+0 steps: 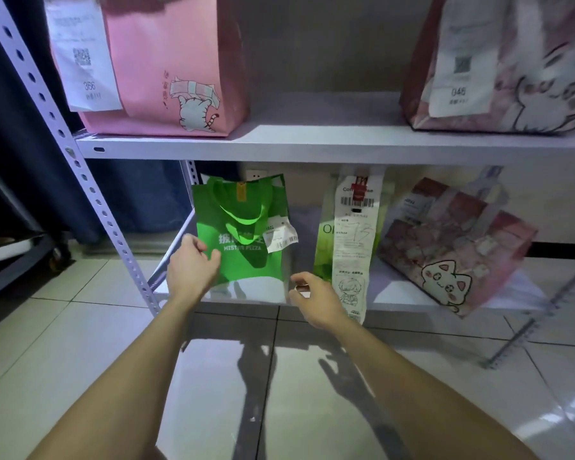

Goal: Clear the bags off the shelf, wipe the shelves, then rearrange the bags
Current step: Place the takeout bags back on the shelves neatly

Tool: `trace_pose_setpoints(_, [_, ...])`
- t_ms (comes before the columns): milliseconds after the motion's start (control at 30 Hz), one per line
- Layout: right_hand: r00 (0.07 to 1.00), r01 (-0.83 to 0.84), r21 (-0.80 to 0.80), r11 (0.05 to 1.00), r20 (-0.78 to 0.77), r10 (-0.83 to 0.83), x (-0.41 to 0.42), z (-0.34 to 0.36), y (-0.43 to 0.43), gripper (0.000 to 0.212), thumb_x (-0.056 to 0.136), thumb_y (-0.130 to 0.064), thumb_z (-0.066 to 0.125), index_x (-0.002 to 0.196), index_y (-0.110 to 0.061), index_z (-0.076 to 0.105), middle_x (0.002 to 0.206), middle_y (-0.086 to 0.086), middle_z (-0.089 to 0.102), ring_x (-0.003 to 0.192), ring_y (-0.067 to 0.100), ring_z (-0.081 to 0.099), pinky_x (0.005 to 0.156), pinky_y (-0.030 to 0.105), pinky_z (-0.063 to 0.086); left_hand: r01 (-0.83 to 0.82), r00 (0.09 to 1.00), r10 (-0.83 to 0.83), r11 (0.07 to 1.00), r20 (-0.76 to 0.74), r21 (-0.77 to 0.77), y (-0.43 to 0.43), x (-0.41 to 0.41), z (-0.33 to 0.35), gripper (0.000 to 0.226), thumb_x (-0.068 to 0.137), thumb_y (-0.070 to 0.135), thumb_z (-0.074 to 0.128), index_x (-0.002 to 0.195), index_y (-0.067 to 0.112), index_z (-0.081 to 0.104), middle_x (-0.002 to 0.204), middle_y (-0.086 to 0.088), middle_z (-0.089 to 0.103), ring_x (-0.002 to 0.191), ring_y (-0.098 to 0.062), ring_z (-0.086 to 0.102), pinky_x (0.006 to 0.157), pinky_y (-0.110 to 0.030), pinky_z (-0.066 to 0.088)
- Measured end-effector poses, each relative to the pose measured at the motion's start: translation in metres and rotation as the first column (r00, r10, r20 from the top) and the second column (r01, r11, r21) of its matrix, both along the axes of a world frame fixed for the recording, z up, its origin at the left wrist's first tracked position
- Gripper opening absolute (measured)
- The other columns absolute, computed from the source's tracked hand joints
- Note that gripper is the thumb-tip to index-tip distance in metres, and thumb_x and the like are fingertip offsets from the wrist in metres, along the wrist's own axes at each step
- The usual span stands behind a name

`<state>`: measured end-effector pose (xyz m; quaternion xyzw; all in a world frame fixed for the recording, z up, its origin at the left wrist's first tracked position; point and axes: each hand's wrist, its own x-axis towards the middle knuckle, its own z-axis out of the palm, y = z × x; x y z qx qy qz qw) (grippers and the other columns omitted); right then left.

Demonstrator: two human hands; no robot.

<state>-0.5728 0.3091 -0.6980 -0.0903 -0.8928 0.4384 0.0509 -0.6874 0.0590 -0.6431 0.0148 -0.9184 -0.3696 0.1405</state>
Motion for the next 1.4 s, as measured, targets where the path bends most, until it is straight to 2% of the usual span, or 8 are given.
trace_pose_setpoints(167, [0.989, 0.12, -0.02, 0.993, -0.084, -0.121, 0.035, 0.015, 0.037, 0.011, 0.094, -0.033, 0.069, 0.093, -0.026, 0.077, 0.086, -0.015, 0.075, 0.08, 0.004, 0.07, 0.079, 0.033, 0.062, 0.484, 0.847, -0.502, 0.864, 0.173, 0.137, 0.063, 0.045, 0.027, 0.014, 0.1, 0.022, 0.068, 0.089, 0.013, 0.068, 0.074, -0.004, 0.076, 0.068, -0.028, 0.077, 0.058, -0.047, 0.066])
trace_pose_setpoints(300, [0.901, 0.404, 0.059, 0.913, -0.197, -0.386, 0.051, 0.035, 0.076, 0.029, 0.088, -0.048, 0.066, 0.073, -0.024, 0.058, 0.068, -0.01, 0.065, 0.064, 0.01, 0.063, 0.056, 0.033, 0.052, 0.621, 0.749, -0.628, 0.776, 0.21, 0.106, 0.116, 0.072, 0.021, 0.013, 0.1, 0.016, 0.073, 0.113, 0.012, 0.071, 0.098, -0.006, 0.078, 0.088, -0.029, 0.078, 0.076, -0.043, 0.068])
trace_pose_setpoints(533, [0.918, 0.383, 0.065, 0.921, -0.139, -0.372, 0.036, 0.058, 0.111, 0.046, 0.094, -0.045, 0.074, 0.128, -0.019, 0.059, 0.122, -0.006, 0.066, 0.108, 0.017, 0.065, 0.092, 0.043, 0.058, 0.62, 0.748, -0.648, 0.76, 0.146, 0.196, 0.17, 0.067, 0.028, 0.066, 0.102, 0.015, 0.069, 0.161, 0.012, 0.039, 0.149, -0.003, 0.064, 0.134, -0.022, 0.064, 0.116, -0.046, 0.051])
trace_pose_setpoints(800, [0.948, 0.306, 0.107, 0.946, -0.121, -0.293, 0.048, 0.059, 0.113, 0.007, 0.109, -0.03, 0.053, 0.107, -0.029, 0.059, 0.102, -0.005, 0.075, 0.085, 0.018, 0.068, 0.075, 0.042, 0.057, 0.53, 0.827, -0.557, 0.819, 0.081, 0.22, 0.173, 0.063, 0.017, 0.012, 0.104, 0.011, 0.065, 0.113, 0.017, 0.066, 0.109, 0.002, 0.079, 0.101, -0.023, 0.076, 0.089, -0.052, 0.065])
trace_pose_setpoints(900, [0.956, 0.282, 0.149, 0.948, -0.133, -0.263, 0.063, 0.057, 0.116, 0.009, 0.11, -0.033, 0.048, 0.107, -0.029, 0.056, 0.098, -0.007, 0.074, 0.084, 0.021, 0.069, 0.079, 0.047, 0.058, 0.558, 0.806, -0.585, 0.8, 0.086, 0.22, 0.172, 0.069, 0.025, 0.013, 0.104, 0.012, 0.065, 0.107, 0.025, 0.068, 0.1, 0.008, 0.08, 0.087, -0.021, 0.08, 0.072, -0.049, 0.068])
trace_pose_setpoints(1033, [0.949, 0.26, 0.154, 0.953, -0.221, -0.223, 0.084, 0.057, 0.125, 0.006, 0.11, -0.029, 0.049, 0.107, -0.031, 0.054, 0.101, -0.014, 0.076, 0.069, 0.001, 0.065, 0.05, 0.02, 0.046, 0.628, 0.758, -0.644, 0.763, 0.098, 0.152, 0.172, 0.083, 0.041, 0.014, 0.104, 0.012, 0.066, 0.103, 0.026, 0.067, 0.098, 0.006, 0.08, 0.078, -0.02, 0.079, 0.063, -0.044, 0.068])
trace_pose_setpoints(1167, [0.938, 0.273, 0.164, 0.948, -0.262, -0.225, 0.103, 0.064, 0.127, 0.005, 0.109, -0.03, 0.05, 0.108, -0.035, 0.051, 0.098, -0.017, 0.075, 0.069, 0.005, 0.068, 0.056, 0.036, 0.061, 0.652, 0.745, -0.663, 0.748, 0.077, 0.124, 0.168, 0.111, 0.059, 0.011, 0.105, 0.012, 0.067, 0.107, 0.023, 0.067, 0.1, 0.004, 0.08, 0.082, -0.018, 0.078, 0.062, -0.041, 0.067])
trace_pose_setpoints(1400, [0.899, 0.216, 0.152, 0.964, -0.417, -0.135, 0.118, 0.132, 0.124, 0.014, 0.108, -0.033, 0.052, 0.098, -0.041, 0.047, 0.081, -0.02, 0.07, 0.058, 0.003, 0.065, 0.048, 0.025, 0.055, 0.582, 0.813, -0.577, 0.798, -0.082, 0.155, 0.149, 0.154, 0.116, 0.02, 0.102, 0.014, 0.073, 0.101, 0.034, 0.068, 0.095, 0.012, 0.083, 0.075, -0.01, 0.079, 0.062, -0.033, 0.065])
